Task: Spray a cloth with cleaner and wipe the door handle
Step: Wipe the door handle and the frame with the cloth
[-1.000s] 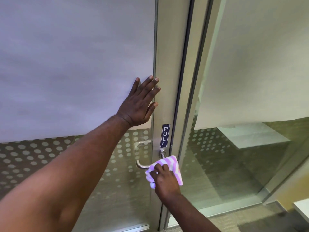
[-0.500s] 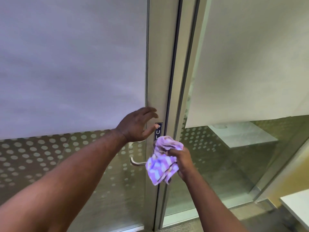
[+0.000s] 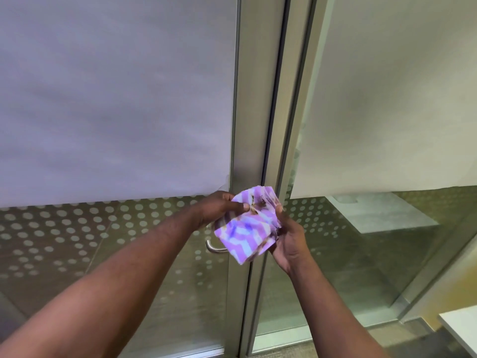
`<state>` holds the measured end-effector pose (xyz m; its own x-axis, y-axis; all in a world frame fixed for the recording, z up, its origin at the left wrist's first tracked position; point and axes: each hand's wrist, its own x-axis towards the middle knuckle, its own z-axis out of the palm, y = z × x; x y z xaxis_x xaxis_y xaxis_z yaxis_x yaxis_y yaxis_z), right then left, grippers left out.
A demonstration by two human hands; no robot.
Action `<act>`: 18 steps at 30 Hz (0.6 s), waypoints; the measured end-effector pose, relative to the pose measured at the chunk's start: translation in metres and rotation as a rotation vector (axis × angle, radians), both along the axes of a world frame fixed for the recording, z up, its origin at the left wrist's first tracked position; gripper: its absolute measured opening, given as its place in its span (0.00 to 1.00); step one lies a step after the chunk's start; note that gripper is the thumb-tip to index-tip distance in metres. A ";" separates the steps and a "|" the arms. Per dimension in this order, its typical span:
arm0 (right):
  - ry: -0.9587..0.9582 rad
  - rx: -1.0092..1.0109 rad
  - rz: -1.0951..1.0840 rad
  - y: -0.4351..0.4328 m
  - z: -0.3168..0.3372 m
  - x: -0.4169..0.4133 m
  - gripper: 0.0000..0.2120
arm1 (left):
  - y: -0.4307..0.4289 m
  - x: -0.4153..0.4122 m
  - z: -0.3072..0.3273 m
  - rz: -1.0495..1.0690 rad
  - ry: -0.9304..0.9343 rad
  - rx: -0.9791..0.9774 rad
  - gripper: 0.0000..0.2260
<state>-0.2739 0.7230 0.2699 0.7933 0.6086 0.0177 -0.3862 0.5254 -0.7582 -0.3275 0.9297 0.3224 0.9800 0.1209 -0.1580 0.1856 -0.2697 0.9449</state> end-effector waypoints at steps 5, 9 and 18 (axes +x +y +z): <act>-0.020 -0.126 -0.169 0.007 -0.012 -0.002 0.32 | -0.008 -0.004 0.001 0.131 -0.049 0.002 0.17; 0.003 -0.161 -0.303 0.005 -0.013 -0.003 0.33 | -0.003 -0.005 -0.006 0.062 -0.120 -0.024 0.37; -0.042 -0.152 -0.249 0.000 -0.017 -0.004 0.16 | 0.003 -0.011 0.001 -0.235 -0.025 0.289 0.30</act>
<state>-0.2777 0.7231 0.2528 0.9192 0.3931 -0.0225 -0.2257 0.4792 -0.8482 -0.3383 0.9324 0.3233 0.9894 -0.0719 -0.1258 0.0645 -0.5584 0.8271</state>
